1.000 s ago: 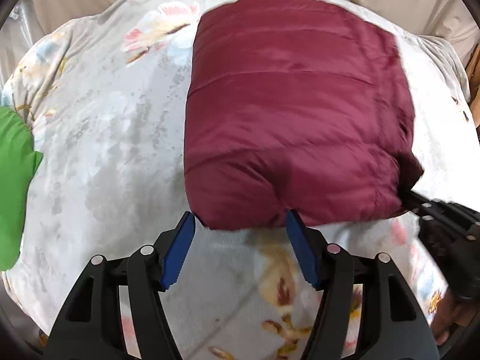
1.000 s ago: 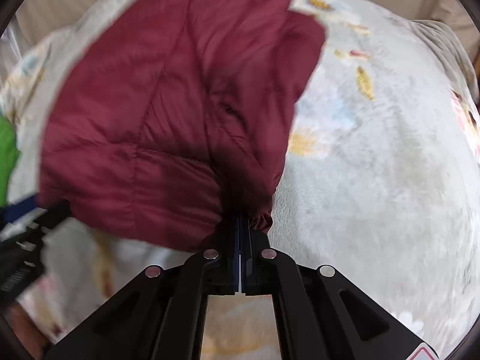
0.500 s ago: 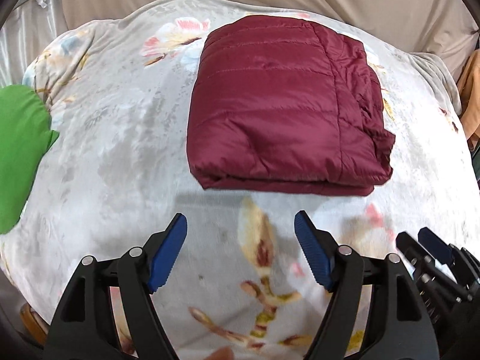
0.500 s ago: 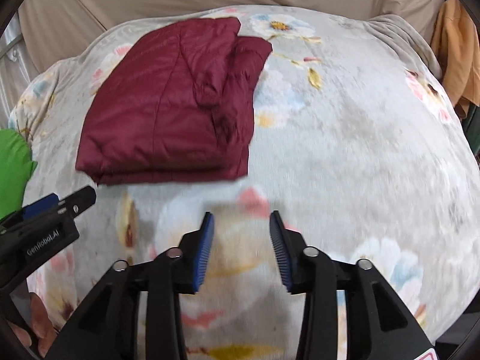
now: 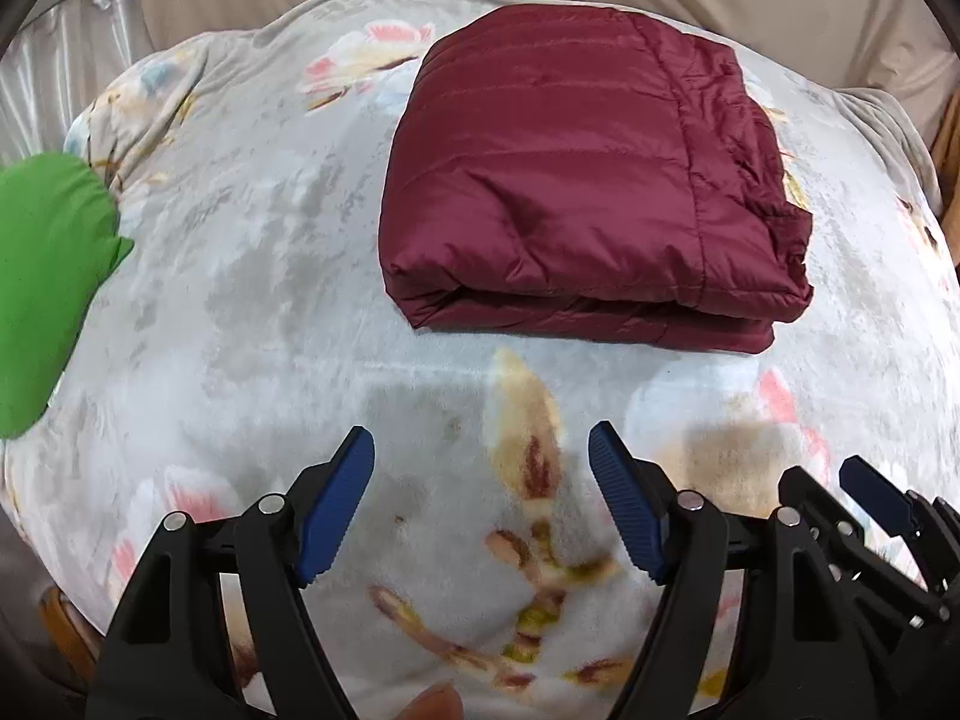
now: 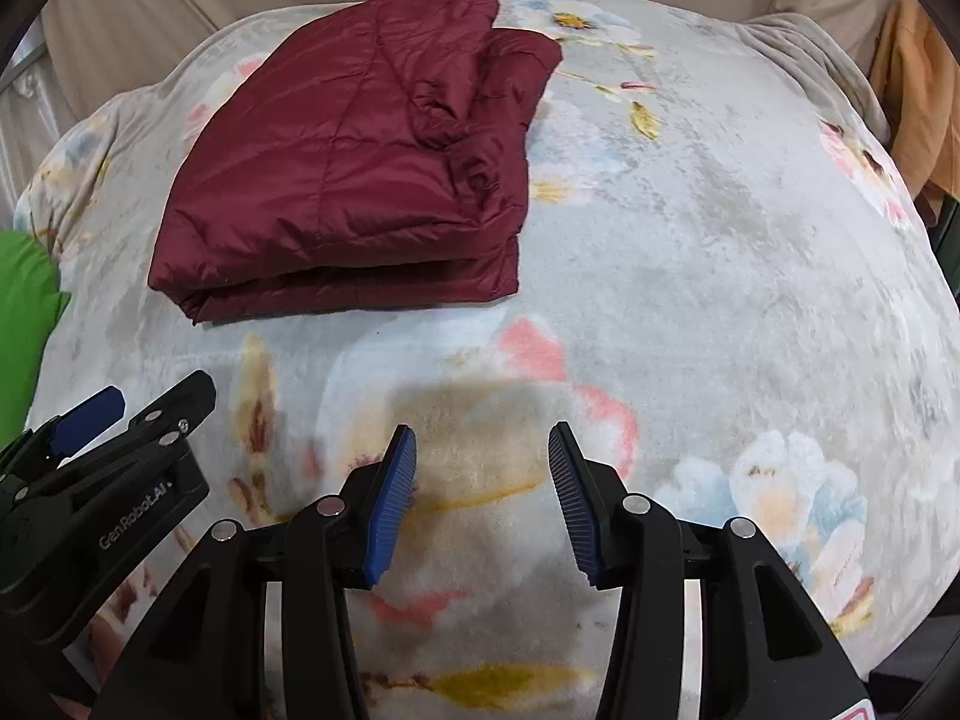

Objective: Fold large clothes

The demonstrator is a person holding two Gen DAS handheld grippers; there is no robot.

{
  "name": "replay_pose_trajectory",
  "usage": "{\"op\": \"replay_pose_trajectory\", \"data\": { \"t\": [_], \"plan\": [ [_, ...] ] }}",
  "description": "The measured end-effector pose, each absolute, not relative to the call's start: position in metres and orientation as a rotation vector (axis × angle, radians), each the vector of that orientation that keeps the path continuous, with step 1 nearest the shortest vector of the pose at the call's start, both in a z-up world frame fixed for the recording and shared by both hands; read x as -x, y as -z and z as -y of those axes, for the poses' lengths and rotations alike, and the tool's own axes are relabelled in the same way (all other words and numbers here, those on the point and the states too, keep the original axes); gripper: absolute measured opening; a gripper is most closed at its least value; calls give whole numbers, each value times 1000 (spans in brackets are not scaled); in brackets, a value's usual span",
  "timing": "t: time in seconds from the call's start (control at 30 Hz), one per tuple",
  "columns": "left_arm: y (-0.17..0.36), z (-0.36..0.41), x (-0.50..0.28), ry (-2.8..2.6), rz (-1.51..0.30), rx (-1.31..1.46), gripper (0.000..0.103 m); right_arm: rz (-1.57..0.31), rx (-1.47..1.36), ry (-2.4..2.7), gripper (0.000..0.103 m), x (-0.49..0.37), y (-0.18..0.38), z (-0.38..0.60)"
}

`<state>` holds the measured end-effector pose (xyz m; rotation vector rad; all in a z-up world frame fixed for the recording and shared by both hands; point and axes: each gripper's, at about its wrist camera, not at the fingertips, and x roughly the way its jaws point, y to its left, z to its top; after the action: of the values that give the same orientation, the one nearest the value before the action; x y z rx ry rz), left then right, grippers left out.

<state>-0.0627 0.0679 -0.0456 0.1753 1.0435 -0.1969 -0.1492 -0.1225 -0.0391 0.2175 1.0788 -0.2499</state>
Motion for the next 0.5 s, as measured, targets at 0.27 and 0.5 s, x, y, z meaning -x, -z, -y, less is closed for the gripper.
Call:
{"op": "replay_pose_trajectory", "data": {
  "t": [0.27,0.5],
  "plan": [
    [56,-66,60,208,-1058,-188,72,-1094,-187,233,47,143,46,114],
    [64,-63,55,189,-1067,-200,72,-1112,-186,240,47,138,54,112]
  ]
}}
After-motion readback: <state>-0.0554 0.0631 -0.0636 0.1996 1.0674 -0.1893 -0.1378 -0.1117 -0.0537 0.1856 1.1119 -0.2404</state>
